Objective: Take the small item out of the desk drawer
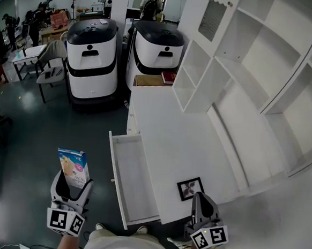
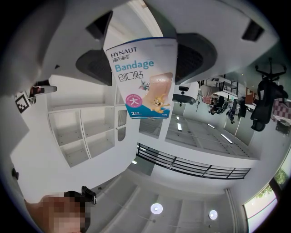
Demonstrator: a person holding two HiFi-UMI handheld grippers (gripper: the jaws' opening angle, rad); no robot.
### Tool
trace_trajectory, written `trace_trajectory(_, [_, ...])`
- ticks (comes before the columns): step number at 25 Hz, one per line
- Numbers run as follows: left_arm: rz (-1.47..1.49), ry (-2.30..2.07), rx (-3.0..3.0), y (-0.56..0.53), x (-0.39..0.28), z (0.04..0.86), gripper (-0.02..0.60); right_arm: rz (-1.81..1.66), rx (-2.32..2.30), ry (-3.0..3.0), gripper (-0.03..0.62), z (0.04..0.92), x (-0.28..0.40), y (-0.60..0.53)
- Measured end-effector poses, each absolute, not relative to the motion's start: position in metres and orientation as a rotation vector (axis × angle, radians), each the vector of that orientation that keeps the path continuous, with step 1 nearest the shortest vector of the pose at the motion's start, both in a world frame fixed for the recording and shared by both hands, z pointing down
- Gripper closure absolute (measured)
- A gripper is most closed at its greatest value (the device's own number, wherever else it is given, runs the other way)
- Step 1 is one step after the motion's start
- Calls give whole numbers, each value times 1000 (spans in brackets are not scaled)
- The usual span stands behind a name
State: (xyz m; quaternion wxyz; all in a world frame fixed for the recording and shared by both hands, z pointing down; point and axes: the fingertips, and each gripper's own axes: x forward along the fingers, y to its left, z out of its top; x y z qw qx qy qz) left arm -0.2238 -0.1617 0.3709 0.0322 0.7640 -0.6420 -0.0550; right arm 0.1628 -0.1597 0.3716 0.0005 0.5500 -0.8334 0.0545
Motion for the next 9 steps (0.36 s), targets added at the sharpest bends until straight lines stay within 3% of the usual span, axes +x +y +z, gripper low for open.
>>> trace_trajectory(9, [-154, -1992, 2332, -162, -213, 378, 140, 185, 1690, -2639, 585, 379, 168, -167])
